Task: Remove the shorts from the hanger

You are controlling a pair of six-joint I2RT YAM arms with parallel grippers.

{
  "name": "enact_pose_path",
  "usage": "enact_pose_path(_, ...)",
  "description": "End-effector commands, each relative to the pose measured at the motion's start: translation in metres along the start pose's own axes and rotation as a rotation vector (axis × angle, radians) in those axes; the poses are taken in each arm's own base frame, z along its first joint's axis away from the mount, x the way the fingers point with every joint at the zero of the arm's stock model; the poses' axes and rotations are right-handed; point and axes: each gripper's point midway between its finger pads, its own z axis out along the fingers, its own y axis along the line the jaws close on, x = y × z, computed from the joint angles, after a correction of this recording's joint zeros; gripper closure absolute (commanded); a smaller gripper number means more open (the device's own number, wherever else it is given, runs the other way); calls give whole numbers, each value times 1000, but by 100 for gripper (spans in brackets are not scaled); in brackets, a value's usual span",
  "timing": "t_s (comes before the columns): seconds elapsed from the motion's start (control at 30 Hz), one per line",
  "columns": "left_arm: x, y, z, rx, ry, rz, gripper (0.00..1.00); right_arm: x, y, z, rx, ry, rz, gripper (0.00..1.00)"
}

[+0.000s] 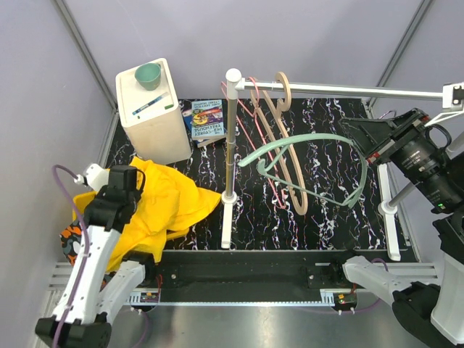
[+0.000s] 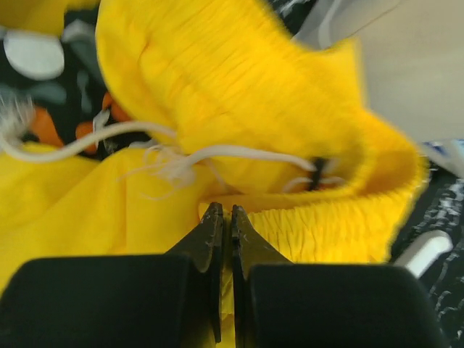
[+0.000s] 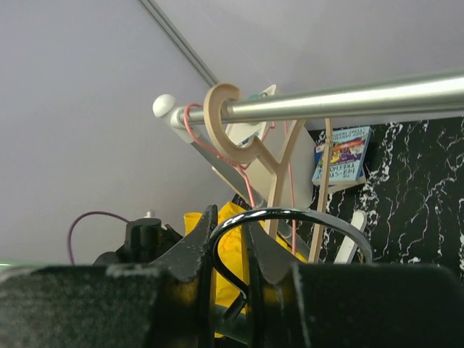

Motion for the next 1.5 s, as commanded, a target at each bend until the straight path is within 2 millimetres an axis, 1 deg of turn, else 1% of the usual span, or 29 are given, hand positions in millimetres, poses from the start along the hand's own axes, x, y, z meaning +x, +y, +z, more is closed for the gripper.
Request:
enact_pose_path(0.0,27,-6,26,-17,143,-206,100,-1,12,-6,-65,-18,26,100)
enact_pose_path(0.1,21,15,45,-114,123,-205,100,1,12,-8,-64,-14,37,100)
enact_pose_path(0.23,19,64,58,-276,116,-222,100,-2,16,-10,-79,-21,43,100)
enact_pose_path(0.37,25,76,55,-328,124,-253,100,-2,14,-10,-73,-30,46,100)
enact_pose_path(0.43,25,75,52,-329,123,-283,84,-3,15,-10,-75,-32,39,100)
enact_pose_path(0.47,22,73,49,-322,117,-293,71,-3,15,-10,-74,-31,41,100)
enact_pose_path(0.5,22,73,46,-325,127,-295,39,-4,15,-9,-76,-32,39,100)
enact_pose_path(0.57,9,65,35,-297,108,-313,15,-5,16,-9,-78,-32,36,100)
enact_pose_path(0.6,3,60,31,-277,107,-324,1,-4,15,-8,-75,-28,38,100)
enact_pose_path(0.63,-14,49,21,-237,77,-332,1,-3,15,-7,-77,-25,35,100)
enact_pose_path(0.67,-19,48,13,-235,81,-328,1,-1,14,-5,-75,-19,35,100)
enact_pose_path(0.7,-40,37,0,-193,42,-347,1,-1,14,-6,-79,-18,31,100)
enact_pose_path(0.77,-55,32,-17,-168,21,-355,1,0,13,-6,-79,-15,10,100)
enact_pose_path(0.8,-75,23,-32,-120,-22,-369,1,0,13,-7,-80,-18,1,100)
enact_pose_path(0.87,-90,12,-50,-54,-49,-371,1,-2,13,-9,-80,-26,-31,100)
enact_pose_path(0.93,-112,-9,-75,77,-90,-378,1,-1,13,-11,-87,-24,-45,100)
enact_pose_path(0.97,-117,-26,-87,181,-85,-362,1,-1,14,-14,-92,-28,-59,100)
enact_pose_path(1.0,-125,-38,-97,268,-109,-302,2,1,13,-14,-94,-21,-63,100)
enact_pose_path(1.03,-145,-59,-116,413,-184,-286,9,3,14,-15,-104,-14,-71,100)
enact_pose_path(1.07,-141,-83,-133,568,-153,-232,11,2,18,-22,-125,-26,-92,100)
enact_pose_path(1.13,-152,-110,-155,730,-172,-188,17,10,19,-25,-157,-10,-114,100)
enact_pose_path(1.17,-149,-124,-173,831,-128,-155,18,11,22,-35,-179,-20,-138,100)
enact_pose_path(1.23,-152,-142,-178,895,-79,-114,21,19,23,-45,-204,-13,-165,100)
enact_pose_path(1.27,-153,-151,-199,974,-64,-80,21,22,23,-50,-213,-10,-177,100)
enact_pose_path(1.3,-155,-160,-202,1007,-47,-59,21,30,22,-51,-230,12,-188,100)
enact_pose_path(1.33,-159,-168,-214,1060,-58,-40,21,32,25,-60,-253,8,-215,100)
enact_pose_path(1.37,-158,-178,-239,1154,-44,-5,21,36,25,-63,-267,17,-226,100)
enact_pose_path(1.43,-154,-201,-257,1253,0,23,22,44,24,-71,-286,29,-244,100)
enact_pose_path(1.47,-142,-213,-286,1350,49,53,23,45,23,-73,-285,25,-240,100)
